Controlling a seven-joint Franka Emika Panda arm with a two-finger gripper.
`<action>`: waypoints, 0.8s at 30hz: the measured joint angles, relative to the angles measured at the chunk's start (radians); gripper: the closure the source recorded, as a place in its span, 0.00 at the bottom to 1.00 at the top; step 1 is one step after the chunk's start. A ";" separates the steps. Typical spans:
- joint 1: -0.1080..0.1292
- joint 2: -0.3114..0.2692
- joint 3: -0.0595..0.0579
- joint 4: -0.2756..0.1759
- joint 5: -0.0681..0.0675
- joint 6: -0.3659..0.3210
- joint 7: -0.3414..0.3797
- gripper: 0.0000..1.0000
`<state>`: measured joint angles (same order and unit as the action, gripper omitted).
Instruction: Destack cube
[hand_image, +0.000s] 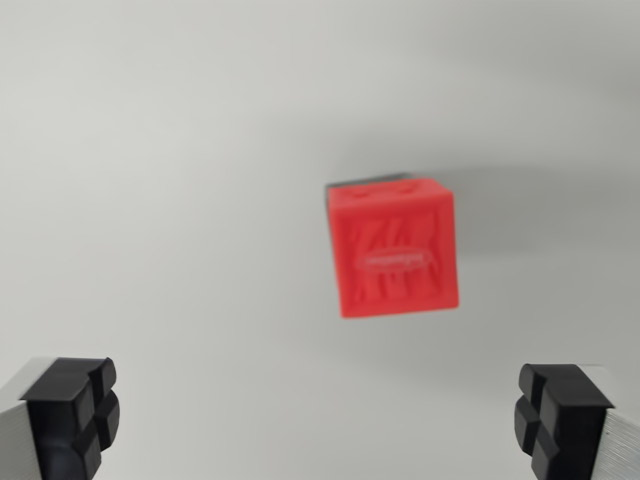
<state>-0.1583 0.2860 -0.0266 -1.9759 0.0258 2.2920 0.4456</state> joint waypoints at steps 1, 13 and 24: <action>-0.003 0.008 0.000 0.000 0.000 0.005 -0.012 0.00; -0.038 0.094 -0.001 0.004 -0.002 0.061 -0.135 0.00; -0.049 0.178 -0.003 0.009 -0.004 0.134 -0.173 0.00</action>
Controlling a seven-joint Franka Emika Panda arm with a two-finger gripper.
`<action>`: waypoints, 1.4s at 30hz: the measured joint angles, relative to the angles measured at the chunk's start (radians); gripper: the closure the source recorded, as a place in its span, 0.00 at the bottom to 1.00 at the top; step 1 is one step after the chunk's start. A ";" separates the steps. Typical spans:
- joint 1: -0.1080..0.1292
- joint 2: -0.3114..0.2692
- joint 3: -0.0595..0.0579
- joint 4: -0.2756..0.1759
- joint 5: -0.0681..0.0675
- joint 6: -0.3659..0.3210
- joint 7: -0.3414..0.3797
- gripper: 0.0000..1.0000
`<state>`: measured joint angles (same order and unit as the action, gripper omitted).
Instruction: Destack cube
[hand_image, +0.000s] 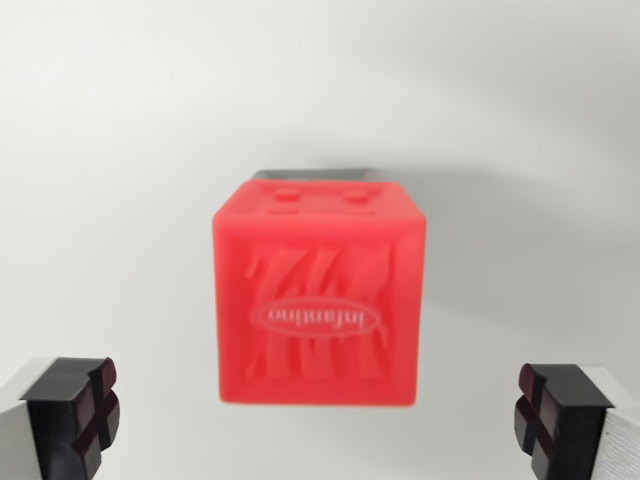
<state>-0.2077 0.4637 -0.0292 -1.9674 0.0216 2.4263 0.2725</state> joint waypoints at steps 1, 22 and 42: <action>0.000 0.009 0.000 0.000 0.000 0.009 0.000 0.00; 0.000 0.123 0.002 0.006 0.000 0.115 -0.002 0.00; 0.000 0.128 0.002 0.007 0.000 0.120 -0.002 1.00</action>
